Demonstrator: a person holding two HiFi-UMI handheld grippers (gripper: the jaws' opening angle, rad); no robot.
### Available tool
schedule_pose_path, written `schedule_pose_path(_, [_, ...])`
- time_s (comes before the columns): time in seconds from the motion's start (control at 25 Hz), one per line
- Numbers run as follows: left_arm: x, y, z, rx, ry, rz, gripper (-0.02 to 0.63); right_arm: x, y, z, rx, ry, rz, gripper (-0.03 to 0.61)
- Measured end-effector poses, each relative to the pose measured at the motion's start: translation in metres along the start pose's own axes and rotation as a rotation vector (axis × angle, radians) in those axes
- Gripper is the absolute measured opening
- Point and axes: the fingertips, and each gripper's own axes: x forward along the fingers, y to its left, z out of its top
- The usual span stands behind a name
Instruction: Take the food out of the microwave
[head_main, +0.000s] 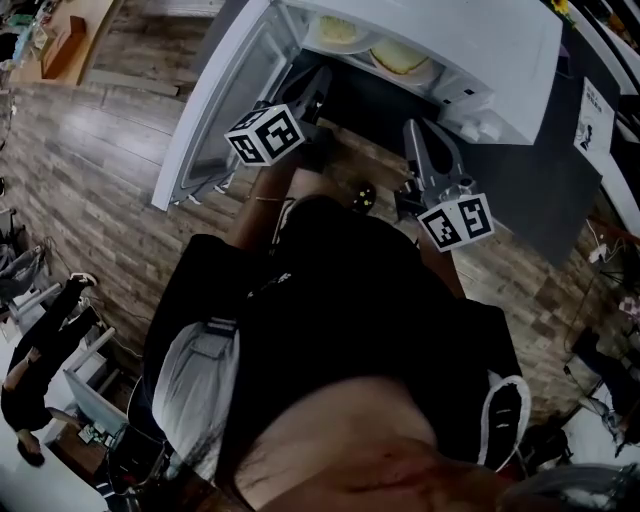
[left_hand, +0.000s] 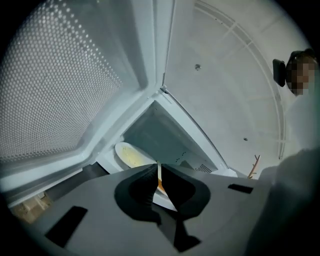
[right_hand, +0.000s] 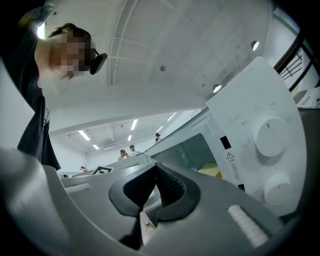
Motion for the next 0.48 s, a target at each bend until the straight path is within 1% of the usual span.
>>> schedule_pose_path(0.16, [0.01,0.007,-0.004,-0.039,0.024,-0.004,0.009,0.002,-0.004,-0.002,0.008,0.005,-0.022,0.0])
schedule_pose_path(0.24, [0.017,0.009,-0.011,-0.098,0.04,-0.022,0.009,0.002,-0.006,-0.005,0.015,0.011,-0.034,0.0])
schedule_pose_path(0.32, [0.023,0.012,-0.015,-0.176,0.05,-0.042,0.009,0.001,-0.009,-0.008,0.019,0.015,-0.045,0.0])
schedule_pose_path(0.4, [0.028,0.016,-0.016,-0.249,0.041,-0.049,0.009,-0.001,-0.01,-0.01,0.022,0.017,-0.053,0.0])
schedule_pose_path(0.48, [0.031,0.022,-0.017,-0.298,0.031,-0.051,0.01,-0.004,-0.013,-0.011,0.023,0.016,-0.063,0.0])
